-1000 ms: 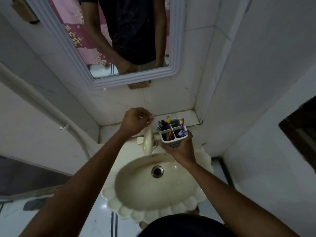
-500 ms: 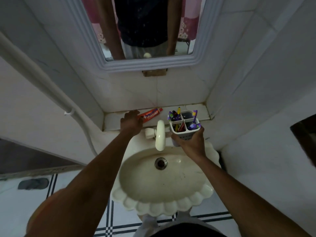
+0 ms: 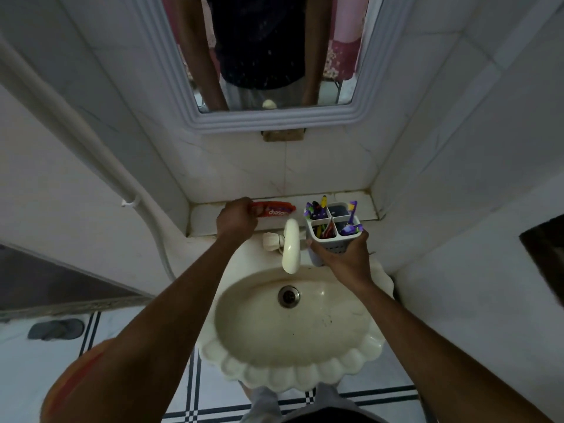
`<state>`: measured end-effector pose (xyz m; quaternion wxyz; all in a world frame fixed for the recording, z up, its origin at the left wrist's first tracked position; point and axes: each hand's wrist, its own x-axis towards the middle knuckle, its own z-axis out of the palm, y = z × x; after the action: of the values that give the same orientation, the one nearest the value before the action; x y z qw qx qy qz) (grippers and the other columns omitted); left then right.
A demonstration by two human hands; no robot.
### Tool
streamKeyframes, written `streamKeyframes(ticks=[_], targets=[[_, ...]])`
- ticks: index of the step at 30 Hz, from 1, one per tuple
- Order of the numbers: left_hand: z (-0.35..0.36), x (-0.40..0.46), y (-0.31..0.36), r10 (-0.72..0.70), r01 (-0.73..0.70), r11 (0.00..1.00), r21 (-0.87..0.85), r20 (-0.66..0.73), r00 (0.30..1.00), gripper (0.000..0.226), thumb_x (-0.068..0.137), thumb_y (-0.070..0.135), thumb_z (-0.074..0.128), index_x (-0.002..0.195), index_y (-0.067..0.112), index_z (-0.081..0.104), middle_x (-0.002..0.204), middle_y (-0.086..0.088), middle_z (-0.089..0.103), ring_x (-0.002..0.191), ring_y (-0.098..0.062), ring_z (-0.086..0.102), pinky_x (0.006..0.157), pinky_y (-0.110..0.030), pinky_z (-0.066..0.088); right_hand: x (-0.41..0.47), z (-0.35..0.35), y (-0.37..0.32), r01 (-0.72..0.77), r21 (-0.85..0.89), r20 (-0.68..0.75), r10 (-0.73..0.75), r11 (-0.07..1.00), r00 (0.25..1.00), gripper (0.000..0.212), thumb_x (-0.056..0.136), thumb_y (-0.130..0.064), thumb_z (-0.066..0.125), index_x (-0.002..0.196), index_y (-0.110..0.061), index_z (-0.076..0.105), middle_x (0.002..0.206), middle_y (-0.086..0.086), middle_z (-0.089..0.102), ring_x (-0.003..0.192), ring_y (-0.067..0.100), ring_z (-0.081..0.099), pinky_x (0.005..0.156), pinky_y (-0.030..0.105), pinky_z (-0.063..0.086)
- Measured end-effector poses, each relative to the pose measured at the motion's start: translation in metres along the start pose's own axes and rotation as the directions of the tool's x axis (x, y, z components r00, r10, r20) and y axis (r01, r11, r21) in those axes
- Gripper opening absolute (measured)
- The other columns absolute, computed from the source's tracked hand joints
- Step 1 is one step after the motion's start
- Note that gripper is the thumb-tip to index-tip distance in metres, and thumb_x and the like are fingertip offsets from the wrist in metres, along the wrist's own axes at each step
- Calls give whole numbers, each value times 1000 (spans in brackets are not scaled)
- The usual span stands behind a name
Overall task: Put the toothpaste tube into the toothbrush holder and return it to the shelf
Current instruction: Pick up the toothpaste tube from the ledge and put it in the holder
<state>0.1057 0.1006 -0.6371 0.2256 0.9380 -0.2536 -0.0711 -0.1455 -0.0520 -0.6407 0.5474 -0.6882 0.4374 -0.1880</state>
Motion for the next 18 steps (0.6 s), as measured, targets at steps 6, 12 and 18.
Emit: streamKeyframes(ticks=[6, 12, 18], targets=[[-52, -29, 38, 44, -82, 987, -137, -258, 965, 23, 101, 42, 65, 102, 25, 81, 83, 5, 77, 73, -19, 69, 58, -28, 44, -2, -3, 2, 9, 3, 7, -9, 1000, 1000, 132, 53, -70, 109, 156, -26, 40, 146, -11, 67, 128, 9, 71, 105, 37, 66], [-102, -45, 95, 193, -354, 889, -290, -464, 864, 22, 100, 38, 73, 106, 19, 82, 93, 6, 80, 76, -10, 68, 66, -26, 53, -4, -8, 2, 17, 15, 11, -17, 1000, 1000, 132, 48, -75, 106, 152, -26, 41, 141, -12, 66, 124, 9, 71, 101, 36, 66], [-101, -36, 167, 437, -511, 853, -109, -385, 812, 20, 102, 38, 66, 108, 25, 80, 100, 8, 79, 81, -14, 71, 67, -33, 56, 24, -8, 40, -10, 34, 23, 9, 999, 1000, 124, 43, -75, 110, 147, -36, 54, 134, -10, 78, 118, 11, 80, 91, 47, 72]])
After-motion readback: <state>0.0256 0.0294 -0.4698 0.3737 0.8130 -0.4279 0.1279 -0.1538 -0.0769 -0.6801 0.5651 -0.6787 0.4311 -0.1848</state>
